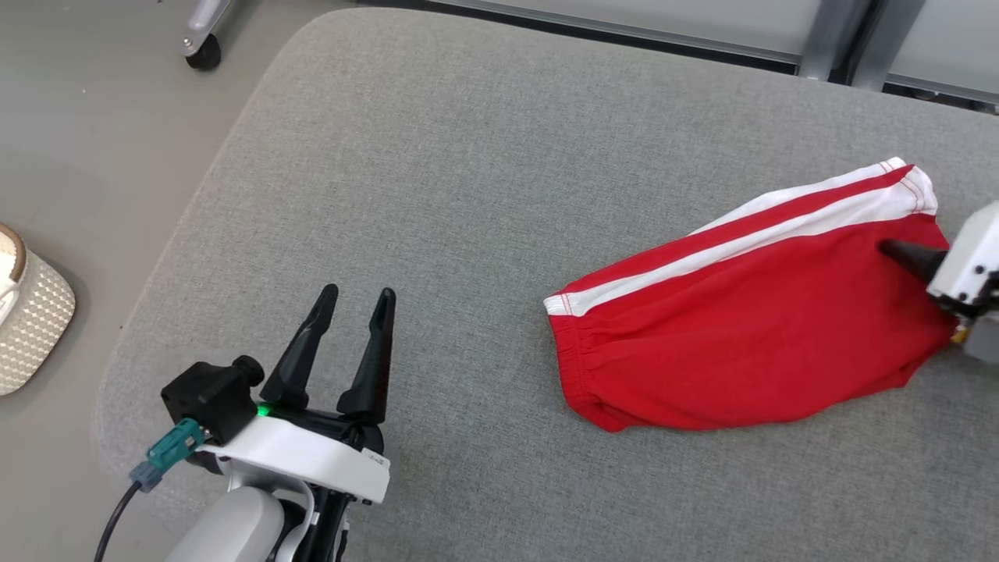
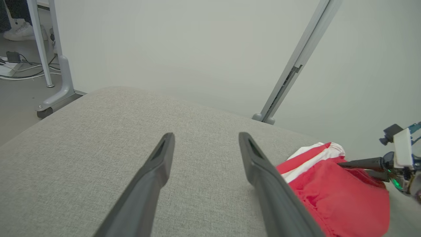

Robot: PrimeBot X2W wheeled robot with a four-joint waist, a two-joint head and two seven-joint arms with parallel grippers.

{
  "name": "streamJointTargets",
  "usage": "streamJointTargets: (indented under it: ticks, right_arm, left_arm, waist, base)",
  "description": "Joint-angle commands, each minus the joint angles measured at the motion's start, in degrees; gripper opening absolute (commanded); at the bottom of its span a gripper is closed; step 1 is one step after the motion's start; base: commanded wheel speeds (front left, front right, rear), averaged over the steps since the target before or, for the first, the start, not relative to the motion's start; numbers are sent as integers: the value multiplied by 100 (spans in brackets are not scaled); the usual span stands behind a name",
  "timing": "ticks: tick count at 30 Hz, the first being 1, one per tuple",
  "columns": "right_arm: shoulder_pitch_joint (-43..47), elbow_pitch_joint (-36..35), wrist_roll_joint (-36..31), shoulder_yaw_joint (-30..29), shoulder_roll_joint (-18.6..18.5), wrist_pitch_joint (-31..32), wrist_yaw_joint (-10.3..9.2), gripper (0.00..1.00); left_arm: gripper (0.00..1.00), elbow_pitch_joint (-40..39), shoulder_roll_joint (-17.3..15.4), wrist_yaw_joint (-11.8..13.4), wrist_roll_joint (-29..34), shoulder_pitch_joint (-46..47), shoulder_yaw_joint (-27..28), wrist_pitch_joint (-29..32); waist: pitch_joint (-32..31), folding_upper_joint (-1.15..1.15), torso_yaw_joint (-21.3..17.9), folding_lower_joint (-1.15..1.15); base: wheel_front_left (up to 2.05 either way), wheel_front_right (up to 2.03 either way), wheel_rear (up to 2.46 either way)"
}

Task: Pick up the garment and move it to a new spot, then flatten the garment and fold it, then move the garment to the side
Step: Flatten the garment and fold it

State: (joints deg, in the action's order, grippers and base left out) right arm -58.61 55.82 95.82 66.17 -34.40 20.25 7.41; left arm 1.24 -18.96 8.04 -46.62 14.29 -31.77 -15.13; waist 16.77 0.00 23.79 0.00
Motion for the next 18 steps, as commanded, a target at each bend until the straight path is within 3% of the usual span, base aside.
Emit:
streamJointTargets:
  ticks: [1, 2, 10, 18]
  right_arm:
    - [305, -219, -25, 53, 252, -61, 16, 9]
    - [301, -300, -65, 14, 212, -209, 16, 0]
    - [596, -692, -143, -332, 109, -1327, 14, 0]
    - [1360, -1360, -123, -620, 15, -2075, 14, 0]
  left_arm:
    - [100, 47, 52, -70, 92, -42, 77, 2]
    - [100, 77, 95, -105, 151, -48, 107, 2]
    - [100, 249, 376, -248, 792, -168, 532, 1]
    - [100, 493, 628, -276, 1737, -661, 1139, 1]
  waist:
    - [-31, 0, -40, 0]
    - [-53, 0, -62, 0]
    - [-386, 0, -338, 0]
    - [-941, 0, -935, 0]
  base:
    - [0, 0, 0]
    - [0, 0, 0]
    - [0, 0, 0]
    - [0, 0, 0]
